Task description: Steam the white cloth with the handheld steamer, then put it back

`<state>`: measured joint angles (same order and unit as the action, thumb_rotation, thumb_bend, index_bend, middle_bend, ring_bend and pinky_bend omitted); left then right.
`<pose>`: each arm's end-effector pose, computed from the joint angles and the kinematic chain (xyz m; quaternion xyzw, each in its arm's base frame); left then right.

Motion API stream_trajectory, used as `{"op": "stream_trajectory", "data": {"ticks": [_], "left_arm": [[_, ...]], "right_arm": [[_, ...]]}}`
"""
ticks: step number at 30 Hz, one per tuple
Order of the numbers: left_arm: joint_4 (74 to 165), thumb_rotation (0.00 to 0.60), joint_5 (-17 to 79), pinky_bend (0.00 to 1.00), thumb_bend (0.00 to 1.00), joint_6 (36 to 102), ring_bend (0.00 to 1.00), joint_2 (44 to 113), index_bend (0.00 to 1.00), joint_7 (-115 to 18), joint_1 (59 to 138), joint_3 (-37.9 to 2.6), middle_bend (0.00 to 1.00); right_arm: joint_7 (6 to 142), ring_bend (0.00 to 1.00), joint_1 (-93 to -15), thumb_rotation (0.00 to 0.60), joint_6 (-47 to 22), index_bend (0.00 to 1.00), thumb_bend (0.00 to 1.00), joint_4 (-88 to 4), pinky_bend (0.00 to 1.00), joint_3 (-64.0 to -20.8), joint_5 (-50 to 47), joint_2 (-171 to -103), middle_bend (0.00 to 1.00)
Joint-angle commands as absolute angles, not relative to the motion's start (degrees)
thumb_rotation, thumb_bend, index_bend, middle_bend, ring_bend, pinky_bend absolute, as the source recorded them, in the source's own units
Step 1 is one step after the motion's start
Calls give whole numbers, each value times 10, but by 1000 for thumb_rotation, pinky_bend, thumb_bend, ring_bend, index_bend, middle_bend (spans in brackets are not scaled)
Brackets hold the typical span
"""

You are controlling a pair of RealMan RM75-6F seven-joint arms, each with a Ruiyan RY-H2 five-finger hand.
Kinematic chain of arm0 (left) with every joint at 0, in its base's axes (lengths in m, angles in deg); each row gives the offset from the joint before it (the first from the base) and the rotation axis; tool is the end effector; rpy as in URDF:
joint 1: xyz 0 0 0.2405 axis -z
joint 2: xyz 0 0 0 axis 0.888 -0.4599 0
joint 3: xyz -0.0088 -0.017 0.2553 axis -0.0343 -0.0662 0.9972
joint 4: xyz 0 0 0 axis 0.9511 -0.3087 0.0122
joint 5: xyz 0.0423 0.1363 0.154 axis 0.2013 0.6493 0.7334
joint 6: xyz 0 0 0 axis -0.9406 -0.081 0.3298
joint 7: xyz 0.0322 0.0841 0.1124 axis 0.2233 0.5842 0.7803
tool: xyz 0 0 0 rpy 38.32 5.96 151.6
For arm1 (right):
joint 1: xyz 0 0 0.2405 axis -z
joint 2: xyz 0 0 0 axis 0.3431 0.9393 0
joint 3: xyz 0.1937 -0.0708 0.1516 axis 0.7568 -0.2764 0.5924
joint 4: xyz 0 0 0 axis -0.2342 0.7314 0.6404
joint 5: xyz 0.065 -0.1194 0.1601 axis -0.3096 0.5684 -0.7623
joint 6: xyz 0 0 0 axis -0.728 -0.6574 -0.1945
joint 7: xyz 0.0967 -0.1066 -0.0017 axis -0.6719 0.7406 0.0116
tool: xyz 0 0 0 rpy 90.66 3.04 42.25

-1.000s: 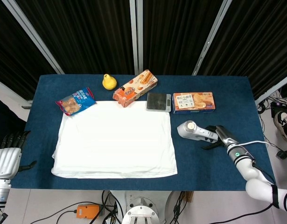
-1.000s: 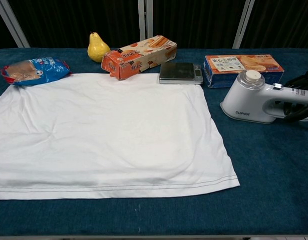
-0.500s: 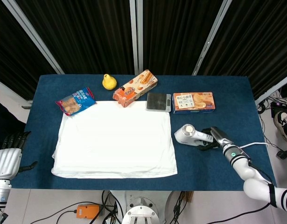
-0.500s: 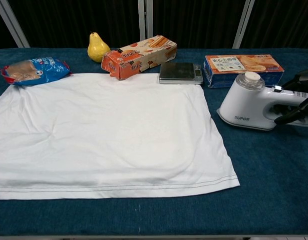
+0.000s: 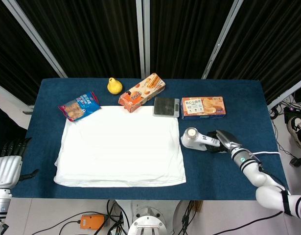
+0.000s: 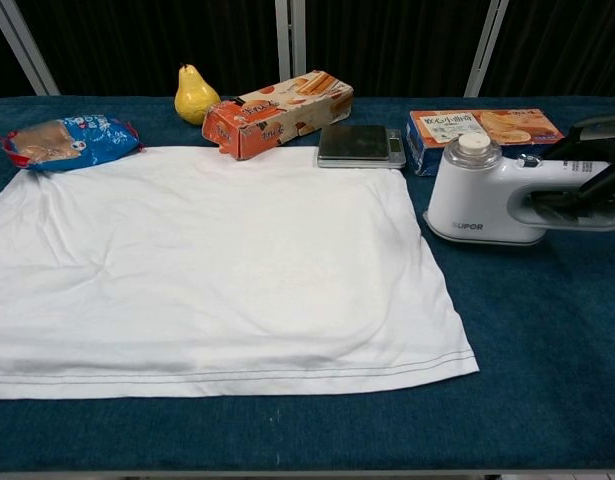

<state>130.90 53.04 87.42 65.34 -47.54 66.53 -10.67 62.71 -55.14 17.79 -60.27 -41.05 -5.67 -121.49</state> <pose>-0.3455 0.1706 0.1359 -0.5987 -0.4025 -0.3339 0.6066 -0.2325 -0.3267 0.0592 0.6106 -0.6467 0.3124 0.3336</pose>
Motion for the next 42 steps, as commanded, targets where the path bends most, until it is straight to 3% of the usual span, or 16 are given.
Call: {"op": "stream_trajectory", "data": {"ticks": [1,13,21,24,26,27,29,31,42], "left_arm": [[1309,600,529,0,78,876,4,653,77,-475,664,-107,109],[1322,600,533,0,78,885,5,645,77,-464,662,-110,110],[1338,600,551,0,82,874,5,641,77,-465,673,-105,110],[1351,595,571,0,127,847,4,639,77,-479,691,-95,110],[1360,512,587,0,208,823,5,641,77,-490,708,-89,110],[1363,411,594,0,261,812,4,643,77,-496,716,-87,110],[1367,135,612,0,355,786,3,652,77,-508,737,-82,109],[1365,10,626,0,388,759,1,667,77,-521,758,-78,101],[1314,0,622,0,289,661,0,751,77,-506,829,-78,70]], "right_arm": [[586,739,-547,600,192,828,701,-604,607,-402,0,-1205,748],[507,747,-564,600,170,829,702,-642,615,-397,167,-1156,753],[462,761,-608,600,160,847,702,-611,636,-409,222,-1221,770],[448,765,-623,600,151,853,702,-583,641,-414,235,-1251,774],[448,769,-631,600,141,858,701,-565,645,-416,238,-1268,777],[448,770,-634,600,137,858,701,-559,646,-416,238,-1275,778],[447,772,-640,600,131,860,702,-548,647,-418,237,-1289,780],[448,773,-647,600,129,861,701,-538,648,-420,236,-1299,781],[472,774,-660,600,104,863,702,-471,647,-430,209,-1364,782]]}}
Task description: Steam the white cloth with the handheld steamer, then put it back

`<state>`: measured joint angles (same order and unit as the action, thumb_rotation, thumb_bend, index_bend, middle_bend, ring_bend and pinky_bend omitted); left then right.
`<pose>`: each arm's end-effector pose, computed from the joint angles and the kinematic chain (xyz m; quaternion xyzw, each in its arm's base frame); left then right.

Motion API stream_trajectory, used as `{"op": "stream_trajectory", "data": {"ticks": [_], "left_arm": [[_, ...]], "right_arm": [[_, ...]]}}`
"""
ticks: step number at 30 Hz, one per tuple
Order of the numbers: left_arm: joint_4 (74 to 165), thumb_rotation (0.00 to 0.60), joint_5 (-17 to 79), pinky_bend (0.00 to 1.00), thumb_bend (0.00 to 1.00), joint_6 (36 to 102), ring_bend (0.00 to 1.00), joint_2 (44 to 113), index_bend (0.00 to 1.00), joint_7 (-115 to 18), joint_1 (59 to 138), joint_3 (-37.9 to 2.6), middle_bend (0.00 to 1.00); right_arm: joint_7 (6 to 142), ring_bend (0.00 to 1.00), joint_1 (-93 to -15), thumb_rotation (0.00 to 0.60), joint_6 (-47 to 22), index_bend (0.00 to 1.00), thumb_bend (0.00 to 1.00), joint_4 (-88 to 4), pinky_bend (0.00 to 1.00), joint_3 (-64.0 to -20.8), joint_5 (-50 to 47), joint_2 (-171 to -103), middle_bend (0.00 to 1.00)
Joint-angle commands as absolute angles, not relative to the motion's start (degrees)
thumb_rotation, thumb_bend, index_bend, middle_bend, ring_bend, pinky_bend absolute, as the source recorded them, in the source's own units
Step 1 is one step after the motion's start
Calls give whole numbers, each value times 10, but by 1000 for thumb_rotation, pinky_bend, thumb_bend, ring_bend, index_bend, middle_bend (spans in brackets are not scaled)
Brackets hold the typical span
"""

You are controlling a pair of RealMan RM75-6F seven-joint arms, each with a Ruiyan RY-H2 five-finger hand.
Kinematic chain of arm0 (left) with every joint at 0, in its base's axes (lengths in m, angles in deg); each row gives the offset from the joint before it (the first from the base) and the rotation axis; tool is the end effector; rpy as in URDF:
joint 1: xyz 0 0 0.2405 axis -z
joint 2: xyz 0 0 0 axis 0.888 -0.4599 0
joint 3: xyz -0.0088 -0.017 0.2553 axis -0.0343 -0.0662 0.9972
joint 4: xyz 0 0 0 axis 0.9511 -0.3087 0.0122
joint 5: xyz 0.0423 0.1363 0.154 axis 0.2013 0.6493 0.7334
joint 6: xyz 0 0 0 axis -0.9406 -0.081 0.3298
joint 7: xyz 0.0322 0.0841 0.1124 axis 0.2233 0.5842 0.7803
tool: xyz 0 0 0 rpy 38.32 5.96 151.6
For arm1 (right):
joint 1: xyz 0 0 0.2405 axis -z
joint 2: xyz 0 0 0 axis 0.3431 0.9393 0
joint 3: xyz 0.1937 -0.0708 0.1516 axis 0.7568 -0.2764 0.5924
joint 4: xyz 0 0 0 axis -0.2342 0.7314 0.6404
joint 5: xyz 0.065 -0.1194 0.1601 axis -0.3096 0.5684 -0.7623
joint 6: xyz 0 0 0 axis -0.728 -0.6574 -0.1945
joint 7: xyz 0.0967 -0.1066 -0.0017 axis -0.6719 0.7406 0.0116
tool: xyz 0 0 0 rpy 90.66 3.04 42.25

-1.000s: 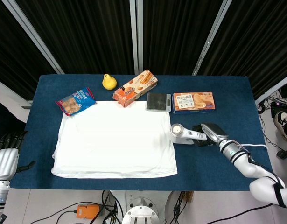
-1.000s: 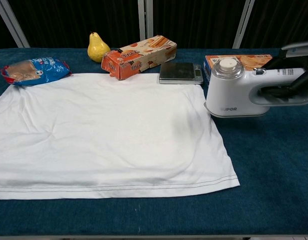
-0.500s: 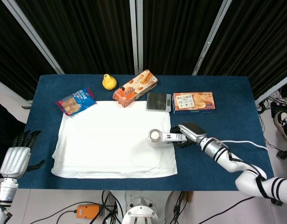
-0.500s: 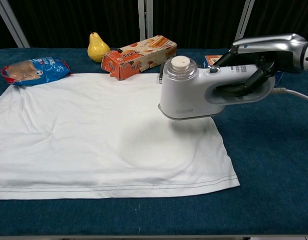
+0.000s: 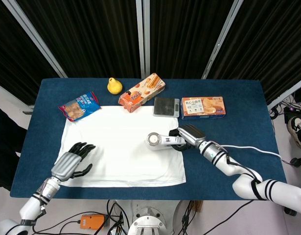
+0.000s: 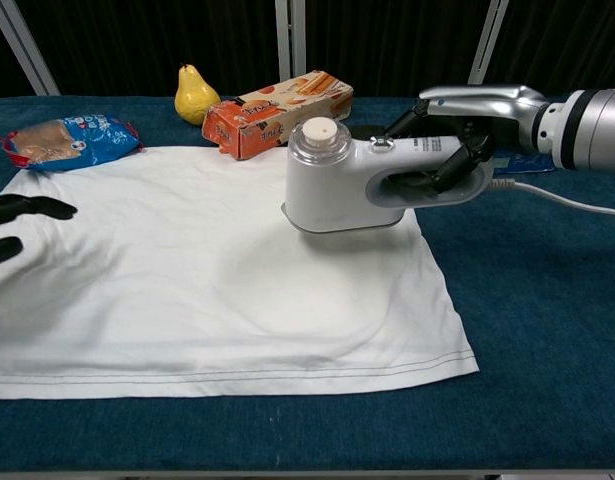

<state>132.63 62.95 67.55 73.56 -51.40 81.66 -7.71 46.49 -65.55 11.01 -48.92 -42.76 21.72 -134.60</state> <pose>-0.2666 0.2185 0.0245 -0.7409 -0.4356 -0.3520 0.3706 -0.1427 -0.3538 -0.0008 0.7242 -0.5190 0.4038 0.2075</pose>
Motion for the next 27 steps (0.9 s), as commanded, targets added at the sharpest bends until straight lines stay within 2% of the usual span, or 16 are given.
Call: {"op": "stream_trajectory", "data": {"ticks": [1,13,27], "left_arm": [[1310,0,619,0,289,656,0,757,77,-499,832,-78,70],[1296,0,585,0,282,663,0,778,77,-439,826,-72,69],[1298,0,567,0,281,664,0,784,77,-410,827,-65,70]], "right_arm": [[473,774,-662,600,101,863,702,-462,647,-429,205,-1373,782],[464,780,-687,600,103,873,702,-386,644,-433,192,-1442,787],[448,784,-702,600,111,874,701,-392,639,-467,219,-1445,789]]}}
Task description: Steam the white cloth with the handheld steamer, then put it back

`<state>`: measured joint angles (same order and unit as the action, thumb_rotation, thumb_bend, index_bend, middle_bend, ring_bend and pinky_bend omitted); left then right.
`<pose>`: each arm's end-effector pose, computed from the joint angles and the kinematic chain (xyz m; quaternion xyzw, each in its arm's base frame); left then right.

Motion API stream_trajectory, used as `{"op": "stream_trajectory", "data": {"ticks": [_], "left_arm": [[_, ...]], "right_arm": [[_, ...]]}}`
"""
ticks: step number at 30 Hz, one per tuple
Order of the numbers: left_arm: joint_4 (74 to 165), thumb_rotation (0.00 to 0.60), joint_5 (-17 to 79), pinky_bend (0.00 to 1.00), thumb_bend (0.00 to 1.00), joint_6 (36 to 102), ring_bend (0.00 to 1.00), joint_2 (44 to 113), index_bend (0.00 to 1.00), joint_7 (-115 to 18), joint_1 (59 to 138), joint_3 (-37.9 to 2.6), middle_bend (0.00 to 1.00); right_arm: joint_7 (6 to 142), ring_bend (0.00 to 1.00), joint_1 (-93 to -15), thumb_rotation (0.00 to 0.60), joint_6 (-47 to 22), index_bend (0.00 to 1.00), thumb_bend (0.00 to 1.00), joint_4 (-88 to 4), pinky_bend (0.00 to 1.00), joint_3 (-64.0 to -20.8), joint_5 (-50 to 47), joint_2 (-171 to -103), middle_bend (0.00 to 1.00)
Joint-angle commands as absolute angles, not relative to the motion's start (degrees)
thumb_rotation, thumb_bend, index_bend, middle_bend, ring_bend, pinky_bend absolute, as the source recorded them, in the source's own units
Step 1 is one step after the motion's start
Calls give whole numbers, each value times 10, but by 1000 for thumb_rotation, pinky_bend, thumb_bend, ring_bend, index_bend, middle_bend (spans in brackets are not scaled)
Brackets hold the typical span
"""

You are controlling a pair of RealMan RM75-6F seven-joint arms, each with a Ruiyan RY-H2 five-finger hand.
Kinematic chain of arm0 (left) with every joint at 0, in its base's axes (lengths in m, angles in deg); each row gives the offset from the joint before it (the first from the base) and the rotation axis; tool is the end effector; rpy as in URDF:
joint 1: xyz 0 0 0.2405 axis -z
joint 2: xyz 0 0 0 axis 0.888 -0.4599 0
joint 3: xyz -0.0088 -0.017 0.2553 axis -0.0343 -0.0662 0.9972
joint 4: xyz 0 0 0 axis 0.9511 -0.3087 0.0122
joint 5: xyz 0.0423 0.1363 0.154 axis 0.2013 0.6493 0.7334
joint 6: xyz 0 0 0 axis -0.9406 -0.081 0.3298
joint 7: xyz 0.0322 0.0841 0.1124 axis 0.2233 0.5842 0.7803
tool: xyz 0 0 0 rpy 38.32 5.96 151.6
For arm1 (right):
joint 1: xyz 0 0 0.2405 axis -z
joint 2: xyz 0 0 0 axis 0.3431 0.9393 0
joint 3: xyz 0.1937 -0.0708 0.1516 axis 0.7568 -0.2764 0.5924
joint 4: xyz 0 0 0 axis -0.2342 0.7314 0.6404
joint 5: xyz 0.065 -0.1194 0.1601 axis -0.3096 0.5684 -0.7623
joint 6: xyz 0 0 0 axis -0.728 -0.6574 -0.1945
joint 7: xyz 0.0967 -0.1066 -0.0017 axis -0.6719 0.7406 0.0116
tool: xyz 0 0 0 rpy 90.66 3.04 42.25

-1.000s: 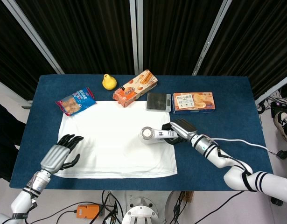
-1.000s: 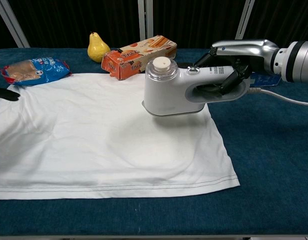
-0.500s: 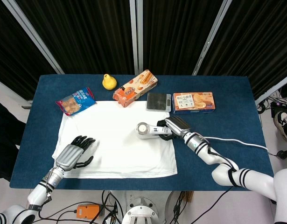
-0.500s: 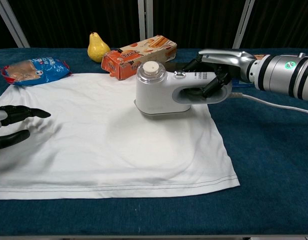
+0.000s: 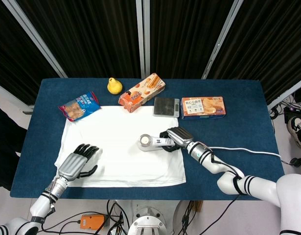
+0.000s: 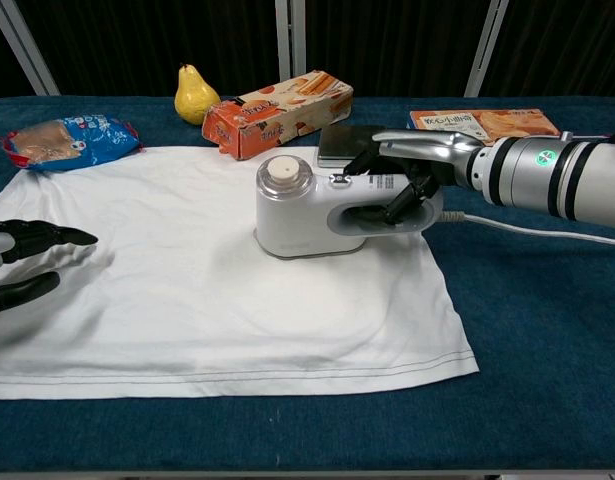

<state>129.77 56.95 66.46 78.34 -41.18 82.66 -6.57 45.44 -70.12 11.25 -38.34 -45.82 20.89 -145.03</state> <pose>-0.2728 0.2195 -0.0001 -0.7594 -0.4102 -0.3051 0.4024 -0.1338 -0.3591 -0.0543 0.7392 -0.5165 0.3865 0.1935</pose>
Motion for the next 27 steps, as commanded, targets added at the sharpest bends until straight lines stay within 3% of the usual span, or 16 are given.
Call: {"op": "stream_trajectory", "data": {"ticks": [1,14,20,27], "left_arm": [[1298,0,566,0,281,662,0,785,77,-409,828,-64,69],[1300,0,555,0,282,657,0,787,77,-394,833,-60,69],[1300,0,555,0,282,660,0,787,77,-395,834,-59,69],[1300,0,553,0,282,660,0,787,77,-395,835,-57,69]], "right_arm": [[445,784,-703,600,110,874,701,-396,638,-471,223,-1442,789],[381,785,-720,600,101,874,701,-487,636,-536,300,-1384,789],[387,785,-723,600,67,874,702,-501,635,-517,297,-1377,790],[431,786,-744,600,96,875,702,-475,633,-491,254,-1421,791]]}}
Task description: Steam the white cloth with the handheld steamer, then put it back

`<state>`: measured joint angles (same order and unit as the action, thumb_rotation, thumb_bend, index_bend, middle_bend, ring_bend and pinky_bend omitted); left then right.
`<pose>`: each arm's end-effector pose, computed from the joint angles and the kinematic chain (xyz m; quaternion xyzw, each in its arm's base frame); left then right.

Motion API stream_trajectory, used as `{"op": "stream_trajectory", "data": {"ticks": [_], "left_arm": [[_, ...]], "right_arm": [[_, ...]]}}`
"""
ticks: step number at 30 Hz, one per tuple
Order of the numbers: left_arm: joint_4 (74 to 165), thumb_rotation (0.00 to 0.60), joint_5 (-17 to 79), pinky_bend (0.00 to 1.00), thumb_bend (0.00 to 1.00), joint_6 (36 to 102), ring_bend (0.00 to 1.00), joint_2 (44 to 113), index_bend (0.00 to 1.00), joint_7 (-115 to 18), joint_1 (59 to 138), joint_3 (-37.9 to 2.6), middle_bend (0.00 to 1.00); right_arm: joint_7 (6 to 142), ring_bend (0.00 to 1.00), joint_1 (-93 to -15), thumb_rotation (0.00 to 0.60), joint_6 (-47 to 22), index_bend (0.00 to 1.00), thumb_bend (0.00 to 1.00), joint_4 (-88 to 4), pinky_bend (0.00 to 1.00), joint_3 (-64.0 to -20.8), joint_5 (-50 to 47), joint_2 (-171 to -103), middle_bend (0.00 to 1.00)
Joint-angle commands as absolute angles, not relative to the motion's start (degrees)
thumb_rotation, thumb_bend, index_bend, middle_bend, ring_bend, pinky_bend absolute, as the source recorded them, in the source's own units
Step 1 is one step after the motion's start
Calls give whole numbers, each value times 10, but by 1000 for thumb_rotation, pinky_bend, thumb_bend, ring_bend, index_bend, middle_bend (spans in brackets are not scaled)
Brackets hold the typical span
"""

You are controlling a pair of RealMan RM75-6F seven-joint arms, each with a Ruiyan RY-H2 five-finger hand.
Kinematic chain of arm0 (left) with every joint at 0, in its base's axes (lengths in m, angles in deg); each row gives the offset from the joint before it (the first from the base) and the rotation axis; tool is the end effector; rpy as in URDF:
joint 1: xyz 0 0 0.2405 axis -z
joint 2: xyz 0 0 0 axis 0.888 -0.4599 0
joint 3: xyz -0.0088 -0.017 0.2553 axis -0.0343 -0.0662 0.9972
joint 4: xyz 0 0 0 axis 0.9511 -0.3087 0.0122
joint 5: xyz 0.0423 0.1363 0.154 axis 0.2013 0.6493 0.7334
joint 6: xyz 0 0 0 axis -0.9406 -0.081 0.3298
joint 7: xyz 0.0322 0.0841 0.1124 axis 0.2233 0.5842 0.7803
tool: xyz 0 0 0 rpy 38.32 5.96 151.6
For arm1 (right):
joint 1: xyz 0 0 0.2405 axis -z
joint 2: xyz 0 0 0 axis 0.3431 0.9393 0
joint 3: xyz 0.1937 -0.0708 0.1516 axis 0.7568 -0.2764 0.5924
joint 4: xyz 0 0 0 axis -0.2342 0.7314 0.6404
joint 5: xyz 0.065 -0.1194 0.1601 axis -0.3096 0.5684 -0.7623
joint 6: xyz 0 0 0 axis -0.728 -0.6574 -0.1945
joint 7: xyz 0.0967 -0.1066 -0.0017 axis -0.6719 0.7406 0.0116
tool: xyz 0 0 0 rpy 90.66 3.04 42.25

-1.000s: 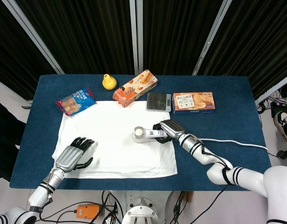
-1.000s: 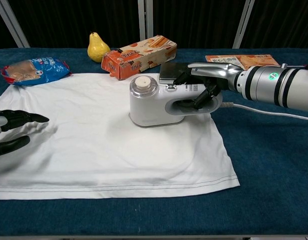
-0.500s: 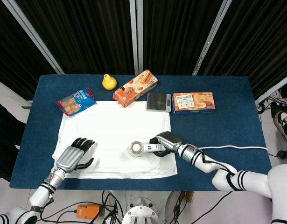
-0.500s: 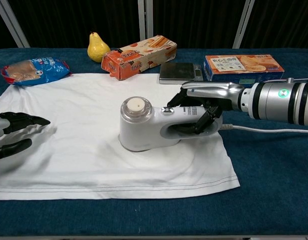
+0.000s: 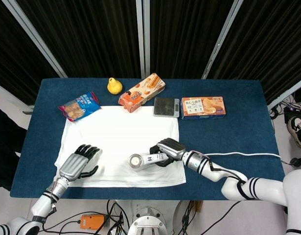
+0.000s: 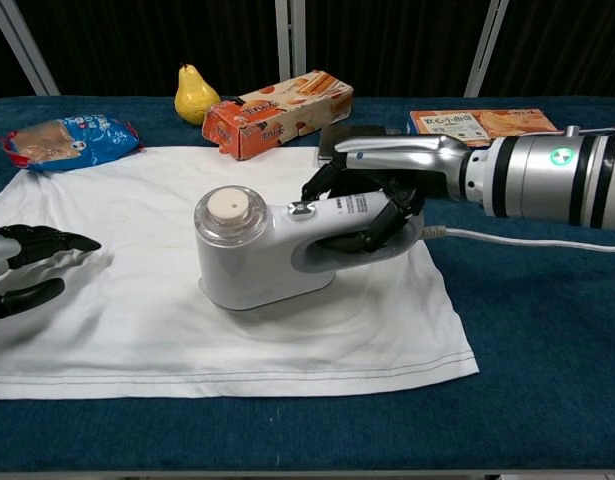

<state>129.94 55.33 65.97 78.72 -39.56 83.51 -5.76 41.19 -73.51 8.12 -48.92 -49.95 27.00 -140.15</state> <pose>-0.2726 0.2195 -0.0042 -0.7649 -0.4089 -0.2936 0.4020 -0.0984 -0.3238 -0.0466 0.7721 -0.4930 0.3880 0.1010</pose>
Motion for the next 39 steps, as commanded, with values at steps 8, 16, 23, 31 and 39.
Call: {"op": "stream_trajectory", "data": {"ticks": [8,16,23,31,39], "left_arm": [[1301,0,553,0,282,664,0,785,77,-394,835,-56,69],[1303,0,552,0,282,662,0,784,77,-392,838,-56,70],[1303,0,552,0,282,663,0,785,77,-393,840,-56,69],[1304,0,552,0,282,668,0,785,77,-392,840,-57,69],[1307,0,548,0,282,667,0,785,77,-388,841,-57,69]], "right_arm": [[467,786,-733,600,102,875,702,-448,629,-498,223,-1433,791],[469,786,-698,600,75,875,701,-449,623,-512,211,-1399,791],[457,786,-663,600,45,875,701,-438,617,-512,193,-1364,791],[369,795,-649,600,-32,889,702,-458,627,-495,246,-1360,799],[391,801,-686,600,-9,898,703,-409,632,-484,259,-1448,804]]}}
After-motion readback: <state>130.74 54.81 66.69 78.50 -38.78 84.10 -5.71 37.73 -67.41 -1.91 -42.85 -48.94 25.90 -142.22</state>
